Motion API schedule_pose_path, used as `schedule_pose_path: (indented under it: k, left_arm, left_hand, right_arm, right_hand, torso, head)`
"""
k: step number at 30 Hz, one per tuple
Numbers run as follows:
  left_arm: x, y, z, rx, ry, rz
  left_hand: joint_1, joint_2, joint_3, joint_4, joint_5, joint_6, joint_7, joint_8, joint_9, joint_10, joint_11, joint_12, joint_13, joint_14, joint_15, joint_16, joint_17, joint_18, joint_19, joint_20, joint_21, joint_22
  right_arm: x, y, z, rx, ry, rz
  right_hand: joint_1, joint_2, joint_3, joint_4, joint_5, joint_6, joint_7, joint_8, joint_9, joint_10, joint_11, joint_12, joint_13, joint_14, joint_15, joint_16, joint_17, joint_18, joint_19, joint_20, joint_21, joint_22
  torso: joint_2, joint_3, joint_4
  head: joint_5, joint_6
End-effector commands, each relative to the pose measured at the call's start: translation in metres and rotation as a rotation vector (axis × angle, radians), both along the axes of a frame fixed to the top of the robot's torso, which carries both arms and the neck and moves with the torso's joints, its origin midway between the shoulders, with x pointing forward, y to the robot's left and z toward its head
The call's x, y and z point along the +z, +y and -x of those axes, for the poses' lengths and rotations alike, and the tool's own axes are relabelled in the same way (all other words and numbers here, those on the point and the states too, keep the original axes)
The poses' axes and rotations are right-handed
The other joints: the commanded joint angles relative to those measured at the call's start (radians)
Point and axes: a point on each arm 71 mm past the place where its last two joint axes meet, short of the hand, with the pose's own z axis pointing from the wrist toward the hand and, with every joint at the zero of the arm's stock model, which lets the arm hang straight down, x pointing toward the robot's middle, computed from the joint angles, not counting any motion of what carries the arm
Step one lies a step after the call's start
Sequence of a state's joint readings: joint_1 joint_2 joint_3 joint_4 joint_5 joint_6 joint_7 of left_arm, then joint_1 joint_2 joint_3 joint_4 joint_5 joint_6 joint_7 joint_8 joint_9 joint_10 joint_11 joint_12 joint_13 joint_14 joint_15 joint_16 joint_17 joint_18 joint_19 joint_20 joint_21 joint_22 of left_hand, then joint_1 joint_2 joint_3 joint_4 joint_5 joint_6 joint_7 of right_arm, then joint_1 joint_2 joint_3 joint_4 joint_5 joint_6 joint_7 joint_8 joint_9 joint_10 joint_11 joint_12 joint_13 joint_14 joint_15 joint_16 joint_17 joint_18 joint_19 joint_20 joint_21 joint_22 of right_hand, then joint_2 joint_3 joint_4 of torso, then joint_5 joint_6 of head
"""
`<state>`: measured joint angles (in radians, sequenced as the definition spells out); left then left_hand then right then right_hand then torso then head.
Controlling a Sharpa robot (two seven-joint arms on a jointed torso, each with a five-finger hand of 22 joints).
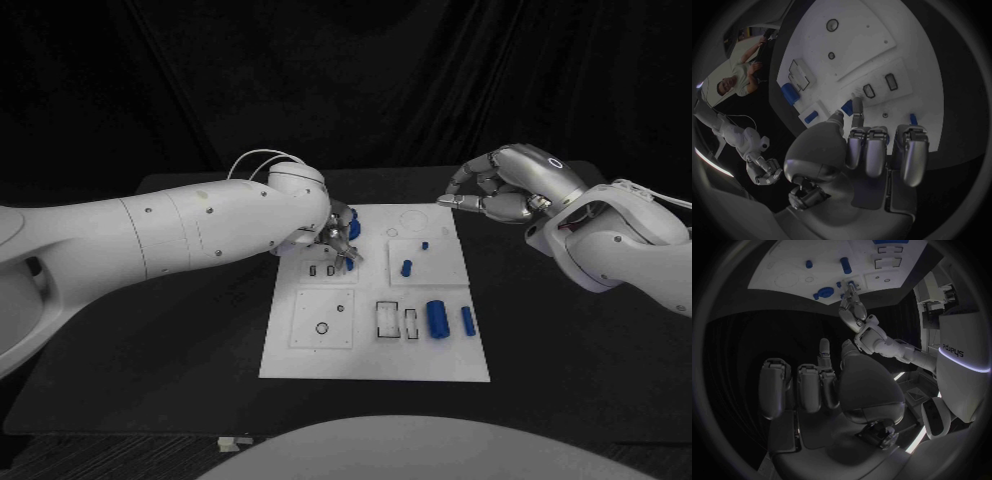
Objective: Assemble the parts on the task board
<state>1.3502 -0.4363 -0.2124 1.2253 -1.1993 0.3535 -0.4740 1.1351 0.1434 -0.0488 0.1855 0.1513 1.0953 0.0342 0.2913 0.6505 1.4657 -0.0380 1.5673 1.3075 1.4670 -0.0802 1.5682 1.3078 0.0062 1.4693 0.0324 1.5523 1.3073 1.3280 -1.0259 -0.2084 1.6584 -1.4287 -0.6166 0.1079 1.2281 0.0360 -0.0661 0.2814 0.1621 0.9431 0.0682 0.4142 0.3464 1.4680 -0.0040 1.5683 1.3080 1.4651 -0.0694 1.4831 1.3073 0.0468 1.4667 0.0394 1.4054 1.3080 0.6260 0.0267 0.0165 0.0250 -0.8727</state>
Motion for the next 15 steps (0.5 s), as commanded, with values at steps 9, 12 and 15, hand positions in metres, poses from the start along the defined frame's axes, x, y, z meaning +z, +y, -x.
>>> schedule_pose_path:
  k: [9, 12, 15]
  left_arm:
    - [-0.0019, -0.0028, 0.0018, -0.025, 0.02, 0.009]
    - [-0.0021, -0.0021, 0.0016, -0.024, 0.02, 0.009]
    - [-0.0024, -0.0013, 0.0013, -0.022, 0.021, 0.008]
  left_hand:
    - [0.024, -0.005, 0.024, -0.027, 0.023, 0.01, -0.003, -0.019, 0.003, 0.105, 0.006, 0.003, 0.263, 0.104, 0.005, 0.003, 0.263, 0.006, 0.063, 0.007, -0.007, 0.223]
    - [0.027, -0.006, 0.031, -0.034, 0.029, 0.011, -0.004, -0.023, 0.003, 0.105, 0.006, 0.003, 0.263, 0.104, 0.005, 0.003, 0.263, 0.006, 0.063, 0.007, -0.007, 0.223]
    - [0.033, -0.011, 0.05, -0.05, 0.047, 0.013, -0.005, -0.033, 0.005, 0.105, 0.005, 0.003, 0.263, 0.104, 0.005, 0.003, 0.263, 0.006, 0.063, 0.006, -0.007, 0.224]
  right_arm:
    - [-0.0024, 0.0004, -0.0009, -0.015, 0.019, 0.006]
    - [-0.0025, 0.0004, -0.001, -0.016, 0.021, 0.007]
    - [-0.0026, 0.0005, -0.0012, -0.017, 0.022, 0.008]
  right_hand:
    - [0.023, 0.009, -0.004, -0.002, 0.035, -0.009, 0.002, -0.008, 0.003, 0.103, -0.002, 0.002, 0.263, 0.069, -0.002, -0.007, 0.061, -0.005, 0.035, -0.001, -0.003, 0.208]
    - [0.025, 0.009, -0.003, -0.003, 0.04, -0.01, 0.002, -0.008, 0.003, 0.103, -0.002, 0.002, 0.263, 0.068, -0.002, -0.007, 0.06, -0.005, 0.035, -0.001, -0.003, 0.208]
    - [0.026, 0.009, -0.003, -0.003, 0.042, -0.01, 0.002, -0.008, 0.003, 0.103, -0.002, 0.002, 0.263, 0.069, -0.002, -0.007, 0.061, -0.005, 0.035, -0.001, -0.004, 0.207]
  torso:
    - [0.0, 0.0005, 0.0006]
    - [0.0, 0.0, 0.0]
    - [0.0, -0.0004, -0.0004]
  head:
    - [0.0, 0.0]
    - [0.001, 0.0]
    - [0.003, 0.0]
